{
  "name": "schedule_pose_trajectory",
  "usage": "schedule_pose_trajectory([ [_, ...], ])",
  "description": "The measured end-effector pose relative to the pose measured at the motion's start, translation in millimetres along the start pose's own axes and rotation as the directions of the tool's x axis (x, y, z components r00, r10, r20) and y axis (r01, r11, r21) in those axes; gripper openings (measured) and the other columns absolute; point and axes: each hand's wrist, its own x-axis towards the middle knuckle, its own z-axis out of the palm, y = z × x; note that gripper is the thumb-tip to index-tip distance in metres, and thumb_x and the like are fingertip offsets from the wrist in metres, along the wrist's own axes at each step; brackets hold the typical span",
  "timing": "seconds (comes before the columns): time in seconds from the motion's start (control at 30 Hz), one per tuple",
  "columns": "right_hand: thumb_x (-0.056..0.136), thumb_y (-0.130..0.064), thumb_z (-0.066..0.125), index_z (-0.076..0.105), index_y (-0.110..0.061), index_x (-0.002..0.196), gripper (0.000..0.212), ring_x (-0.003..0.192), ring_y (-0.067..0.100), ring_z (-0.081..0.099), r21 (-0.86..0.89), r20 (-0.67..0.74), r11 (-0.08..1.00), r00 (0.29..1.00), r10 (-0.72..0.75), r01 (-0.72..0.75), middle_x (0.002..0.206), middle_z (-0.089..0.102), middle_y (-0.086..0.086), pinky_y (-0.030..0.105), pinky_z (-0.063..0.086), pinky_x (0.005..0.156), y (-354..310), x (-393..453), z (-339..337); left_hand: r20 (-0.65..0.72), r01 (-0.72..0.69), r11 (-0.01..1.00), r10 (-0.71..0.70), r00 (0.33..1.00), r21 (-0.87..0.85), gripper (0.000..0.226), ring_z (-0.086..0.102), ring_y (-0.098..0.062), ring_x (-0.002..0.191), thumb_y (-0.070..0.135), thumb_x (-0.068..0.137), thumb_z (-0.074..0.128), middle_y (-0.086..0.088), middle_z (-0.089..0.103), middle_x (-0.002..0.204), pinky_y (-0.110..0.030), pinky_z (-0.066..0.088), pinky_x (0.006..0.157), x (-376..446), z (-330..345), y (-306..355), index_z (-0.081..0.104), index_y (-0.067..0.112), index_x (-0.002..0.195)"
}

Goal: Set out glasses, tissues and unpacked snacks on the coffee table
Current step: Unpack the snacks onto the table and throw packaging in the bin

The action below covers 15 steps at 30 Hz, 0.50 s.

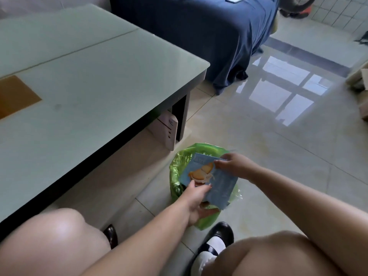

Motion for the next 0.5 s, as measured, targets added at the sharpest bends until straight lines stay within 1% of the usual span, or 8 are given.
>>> schedule_pose_trajectory([
  [0.07, 0.09, -0.041, 0.054, 0.067, -0.011, 0.109, 0.038, 0.101, 0.027, 0.062, -0.08, 0.028, 0.997, 0.999, 0.017, -0.015, 0.108, 0.067, 0.013, 0.032, 0.047, 0.081, -1.6, 16.8, 4.5, 0.004, 0.031, 0.999, -0.03, 1.0, -0.042, 0.039, 0.06, -0.027, 0.083, 0.016, 0.093, 0.054, -0.006, 0.06, 0.101, -0.032, 0.057, 0.051, 8.8, 0.2, 1.8, 0.044, 0.02, 0.13],
  [0.1, 0.09, -0.042, 0.053, 0.068, -0.012, 0.109, 0.038, 0.102, 0.027, 0.061, -0.11, 0.043, 0.994, 0.999, 0.027, -0.022, 0.109, 0.067, 0.012, 0.03, 0.045, 0.078, -2.3, 25.2, 7.4, -0.003, 0.044, 0.997, -0.045, 0.999, -0.061, 0.038, 0.06, -0.025, 0.078, 0.016, 0.094, 0.053, -0.006, 0.059, 0.097, -0.031, 0.057, 0.049, 14.0, -0.1, 3.1, 0.043, 0.019, 0.131],
  [0.17, 0.09, -0.043, 0.052, 0.069, -0.014, 0.108, 0.038, 0.099, 0.027, 0.06, -0.167, 0.069, 0.986, 0.997, 0.041, -0.029, 0.108, 0.067, 0.012, 0.028, 0.041, 0.075, -3.5, 41.6, 14.8, -0.057, 0.065, 0.994, -0.071, 0.996, -0.093, 0.034, 0.058, -0.022, 0.07, 0.016, 0.094, 0.05, -0.006, 0.058, 0.088, -0.031, 0.053, 0.054, 31.3, -1.9, 3.6, 0.046, 0.015, 0.128],
  [0.2, 0.09, -0.043, 0.052, 0.069, -0.015, 0.107, 0.037, 0.097, 0.026, 0.059, -0.191, 0.082, 0.981, 0.996, 0.042, -0.026, 0.108, 0.067, 0.012, 0.027, 0.04, 0.073, -3.7, 49.1, 18.9, -0.084, 0.081, 0.99, -0.091, 0.992, -0.119, 0.028, 0.056, -0.021, 0.069, 0.017, 0.095, 0.048, -0.006, 0.057, 0.085, -0.031, 0.05, 0.058, 39.1, -1.7, 3.9, 0.05, 0.014, 0.122],
  [0.27, 0.09, -0.043, 0.051, 0.069, -0.017, 0.107, 0.036, 0.096, 0.025, 0.059, -0.224, 0.112, 0.975, 0.993, 0.044, -0.018, 0.107, 0.068, 0.011, 0.025, 0.039, 0.072, -3.7, 62.8, 26.4, -0.104, 0.131, 0.974, -0.152, 0.983, -0.183, 0.013, 0.055, -0.021, 0.072, 0.019, 0.095, 0.046, -0.006, 0.057, 0.082, -0.03, 0.046, 0.063, 49.2, -1.4, 5.4, 0.056, 0.015, 0.103],
  [0.33, 0.09, -0.042, 0.051, 0.069, -0.018, 0.109, 0.036, 0.1, 0.026, 0.06, -0.269, 0.135, 0.963, 0.99, 0.05, -0.012, 0.108, 0.067, 0.01, 0.025, 0.039, 0.072, -3.7, 72.0, 30.7, -0.084, 0.186, 0.955, -0.21, 0.974, -0.232, 0.013, 0.056, -0.021, 0.075, 0.019, 0.095, 0.045, -0.006, 0.059, 0.083, -0.032, 0.047, 0.066, 56.9, -1.2, 4.9, 0.057, 0.015, 0.089],
  [0.43, 0.089, -0.043, 0.05, 0.068, -0.016, 0.109, 0.038, 0.1, 0.028, 0.06, -0.357, 0.164, 0.934, 0.985, 0.061, 0.002, 0.109, 0.067, 0.012, 0.026, 0.039, 0.072, -0.1, 81.7, 38.4, -0.094, 0.21, 0.947, -0.239, 0.967, -0.241, 0.016, 0.056, -0.022, 0.074, 0.018, 0.096, 0.045, -0.008, 0.06, 0.08, -0.033, 0.049, 0.064, 65.1, -1.7, 3.1, 0.056, 0.013, 0.084],
  [0.5, 0.09, -0.045, 0.048, 0.067, -0.013, 0.108, 0.042, 0.096, 0.028, 0.06, -0.391, 0.167, 0.92, 0.984, 0.067, 0.004, 0.107, 0.067, 0.012, 0.028, 0.042, 0.073, 3.0, 86.2, 46.4, -0.103, 0.201, 0.943, -0.234, 0.967, -0.264, 0.02, 0.058, -0.024, 0.071, 0.018, 0.096, 0.046, -0.009, 0.066, 0.069, -0.032, 0.051, 0.061, 67.3, -3.5, 4.1, 0.057, 0.01, 0.082],
])
